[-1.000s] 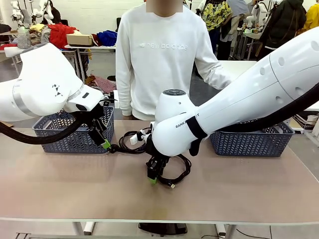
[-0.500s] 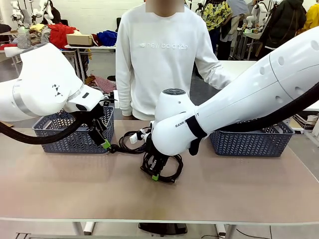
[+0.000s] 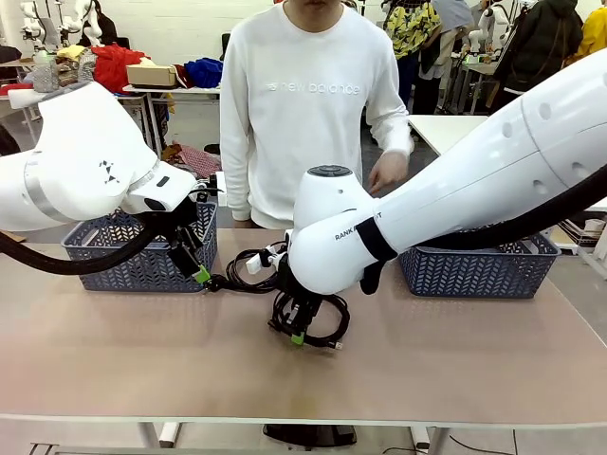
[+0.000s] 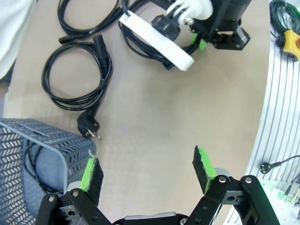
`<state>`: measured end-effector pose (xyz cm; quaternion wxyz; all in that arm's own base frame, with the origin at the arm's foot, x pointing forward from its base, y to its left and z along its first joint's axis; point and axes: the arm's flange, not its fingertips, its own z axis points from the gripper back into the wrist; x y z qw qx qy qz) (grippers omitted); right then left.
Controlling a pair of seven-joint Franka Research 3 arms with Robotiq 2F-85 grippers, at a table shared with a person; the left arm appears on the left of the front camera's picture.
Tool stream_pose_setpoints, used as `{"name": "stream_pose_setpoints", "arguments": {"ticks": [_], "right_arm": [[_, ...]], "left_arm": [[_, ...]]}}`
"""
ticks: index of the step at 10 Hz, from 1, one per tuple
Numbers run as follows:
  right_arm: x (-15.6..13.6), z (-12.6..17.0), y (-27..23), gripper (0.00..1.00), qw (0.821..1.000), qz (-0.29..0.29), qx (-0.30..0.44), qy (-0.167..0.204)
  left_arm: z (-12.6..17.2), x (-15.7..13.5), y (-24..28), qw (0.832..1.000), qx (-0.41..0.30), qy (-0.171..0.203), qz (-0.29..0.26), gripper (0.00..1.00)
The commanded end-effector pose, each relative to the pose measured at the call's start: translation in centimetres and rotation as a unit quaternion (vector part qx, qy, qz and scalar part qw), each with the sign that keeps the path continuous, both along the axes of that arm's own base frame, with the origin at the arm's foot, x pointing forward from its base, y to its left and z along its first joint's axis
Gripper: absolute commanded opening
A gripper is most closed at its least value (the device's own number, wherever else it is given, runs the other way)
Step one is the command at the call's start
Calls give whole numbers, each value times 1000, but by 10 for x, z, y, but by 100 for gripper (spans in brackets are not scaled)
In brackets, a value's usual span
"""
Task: Organize the cables according to human instructions.
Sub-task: Pick up a bundle of cables and place it in the basket indicated by the human.
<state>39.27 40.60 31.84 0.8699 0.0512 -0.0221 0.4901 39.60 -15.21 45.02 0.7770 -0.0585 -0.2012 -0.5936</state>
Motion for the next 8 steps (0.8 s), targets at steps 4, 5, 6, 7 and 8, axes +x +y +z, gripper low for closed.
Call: {"name": "stream_pose_setpoints", "arguments": {"ticks": [4, 5, 6, 7, 8], "right_arm": [[-33, 88, -55, 0, 990, 126, -55, -41], [-31, 105, -71, 0, 987, 141, -63, -53], [-28, 123, -85, 0, 984, 147, -75, -65], [-24, 139, -99, 0, 982, 155, -80, -75], [-17, 154, -112, 0, 979, 163, -92, -79]], "left_arm": [[0, -1, 0, 1000, 1, -1, 5, 100], [0, -1, 0, 1000, 1, -1, 5, 100], [0, -1, 0, 1000, 1, -1, 5, 100], [0, -1, 0, 1000, 1, -1, 5, 100], [0, -1, 0, 1000, 1, -1, 5, 100]]}}
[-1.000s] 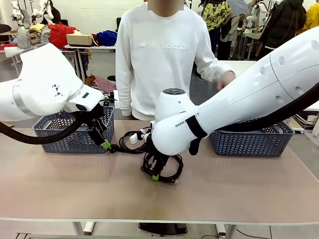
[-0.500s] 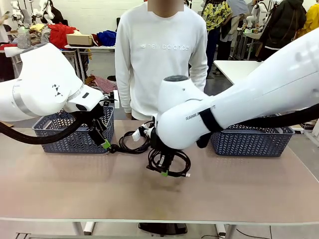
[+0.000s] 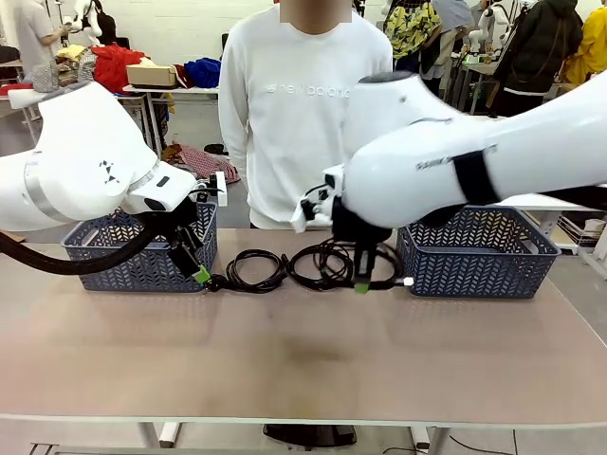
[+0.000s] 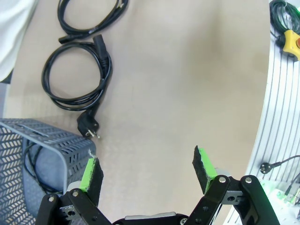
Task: Organize the cables according to human instructions.
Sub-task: Pick up a bundle of cables and place it in the basket indicated by the human.
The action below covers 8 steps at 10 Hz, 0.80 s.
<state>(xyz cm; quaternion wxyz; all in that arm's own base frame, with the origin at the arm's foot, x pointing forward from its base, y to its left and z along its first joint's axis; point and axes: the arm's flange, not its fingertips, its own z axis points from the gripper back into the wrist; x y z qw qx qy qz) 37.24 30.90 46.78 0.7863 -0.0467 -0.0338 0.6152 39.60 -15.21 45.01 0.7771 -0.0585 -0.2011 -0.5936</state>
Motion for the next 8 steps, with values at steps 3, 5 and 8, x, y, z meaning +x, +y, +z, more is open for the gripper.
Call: {"name": "stream_pose_setpoints", "arguments": {"ticks": [3, 5, 8], "right_arm": [[35, 32, -64, 0, 997, 71, -13, -12], [60, 33, -100, 0, 998, 59, -9, -6], [87, 30, -133, 0, 999, 37, 8, -8]], "left_arm": [[1, -1, 0, 1000, 1, -1, 4, 100], [1, -1, 0, 1000, 1, -1, 4, 100], [1, -1, 0, 1000, 1, -1, 4, 100]]}}
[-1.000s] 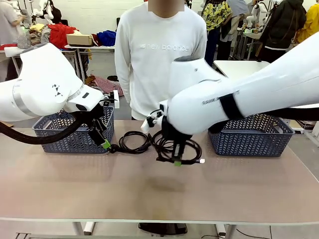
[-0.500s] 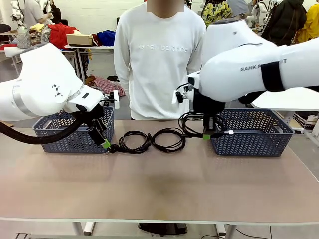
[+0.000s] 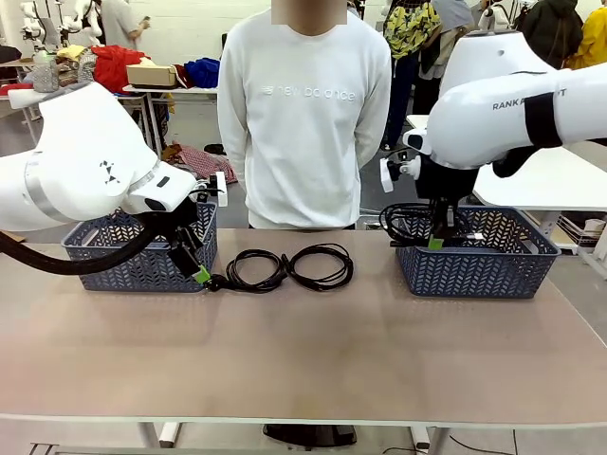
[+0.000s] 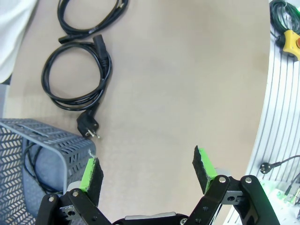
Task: Organize the cables according to human instructions.
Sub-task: Pick up a bundle of cables and place it in the basket indicated by the human.
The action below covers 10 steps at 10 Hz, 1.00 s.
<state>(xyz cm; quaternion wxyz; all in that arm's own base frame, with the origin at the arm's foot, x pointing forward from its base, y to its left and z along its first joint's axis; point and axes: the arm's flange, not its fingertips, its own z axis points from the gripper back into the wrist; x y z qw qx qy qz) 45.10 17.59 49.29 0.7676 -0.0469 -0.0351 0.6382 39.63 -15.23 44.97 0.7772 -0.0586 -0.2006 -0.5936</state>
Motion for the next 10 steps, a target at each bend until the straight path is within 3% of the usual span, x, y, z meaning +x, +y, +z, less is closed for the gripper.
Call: {"name": "stream_pose_setpoints", "arguments": {"ticks": [1, 2, 7, 8, 10], "right_arm": [[12, 5, -6, 0, 1000, 4, 17, -6], [0, 0, 0, 0, 1000, 0, 0, 0], [0, 0, 0, 0, 1000, 0, 0, 0], [3, -2, 2, 11, 1000, 1, -1, 2], [15, 5, -27, 11, 1000, -23, 0, -21]], "left_arm": [[1, -1, 0, 1000, 1, -1, 4, 100], [1, -1, 0, 1000, 1, -1, 4, 100], [1, -1, 0, 1000, 1, -1, 4, 100], [1, -1, 0, 1000, 1, -1, 4, 100], [1, -1, 0, 1000, 1, -1, 4, 100]]}}
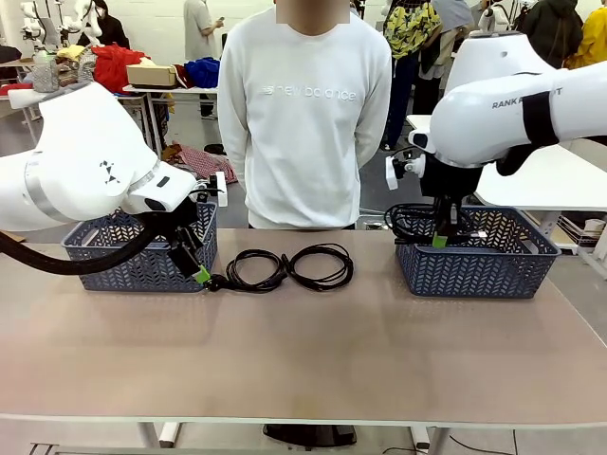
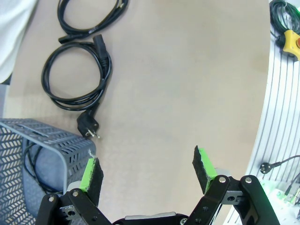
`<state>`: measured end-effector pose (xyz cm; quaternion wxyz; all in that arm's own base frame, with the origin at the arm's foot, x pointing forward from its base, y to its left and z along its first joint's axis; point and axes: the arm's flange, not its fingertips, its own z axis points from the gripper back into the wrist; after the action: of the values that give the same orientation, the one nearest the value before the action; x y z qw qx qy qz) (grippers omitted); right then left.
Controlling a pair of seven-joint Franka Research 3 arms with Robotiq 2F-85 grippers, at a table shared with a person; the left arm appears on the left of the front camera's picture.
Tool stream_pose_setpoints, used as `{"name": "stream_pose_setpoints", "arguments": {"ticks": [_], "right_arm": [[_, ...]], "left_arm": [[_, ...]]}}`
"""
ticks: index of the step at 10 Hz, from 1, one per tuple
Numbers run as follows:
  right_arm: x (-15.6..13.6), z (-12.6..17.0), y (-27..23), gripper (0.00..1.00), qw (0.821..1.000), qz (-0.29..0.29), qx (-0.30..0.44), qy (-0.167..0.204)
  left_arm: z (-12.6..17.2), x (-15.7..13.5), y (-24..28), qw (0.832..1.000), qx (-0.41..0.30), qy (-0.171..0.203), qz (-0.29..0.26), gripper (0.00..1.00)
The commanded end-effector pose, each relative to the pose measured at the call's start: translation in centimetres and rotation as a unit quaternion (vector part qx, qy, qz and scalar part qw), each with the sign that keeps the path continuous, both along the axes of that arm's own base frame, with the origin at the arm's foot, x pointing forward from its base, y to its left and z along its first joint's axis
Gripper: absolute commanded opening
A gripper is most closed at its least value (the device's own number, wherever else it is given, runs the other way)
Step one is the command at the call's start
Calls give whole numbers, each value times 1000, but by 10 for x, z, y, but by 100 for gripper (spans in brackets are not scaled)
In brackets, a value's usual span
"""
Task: Organize the cables according to human instructions.
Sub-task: Pick up a bundle of cables and place it in the basket indicated by the human.
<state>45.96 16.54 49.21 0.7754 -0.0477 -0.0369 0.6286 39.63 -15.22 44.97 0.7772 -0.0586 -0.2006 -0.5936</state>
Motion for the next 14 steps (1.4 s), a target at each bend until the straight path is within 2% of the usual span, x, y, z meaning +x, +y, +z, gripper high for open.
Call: {"name": "stream_pose_setpoints", "arguments": {"ticks": [1, 4, 7, 10, 14], "right_arm": [[11, 8, -30, 11, 1000, -17, -6, -24], [28, 0, -68, 11, 1000, 5, -13, -21], [54, -16, -92, 11, 999, 10, -28, -42], [78, -30, -101, 11, 998, 1, -21, -53], [99, -45, -103, 11, 999, -7, -19, -43]], "left_arm": [[1, -1, 0, 1000, 1, -1, 4, 100], [1, -1, 0, 1000, 1, -1, 4, 100], [1, -1, 0, 1000, 1, -1, 4, 100], [1, -1, 0, 1000, 1, -1, 4, 100], [1, -1, 0, 1000, 1, -1, 4, 100]]}}
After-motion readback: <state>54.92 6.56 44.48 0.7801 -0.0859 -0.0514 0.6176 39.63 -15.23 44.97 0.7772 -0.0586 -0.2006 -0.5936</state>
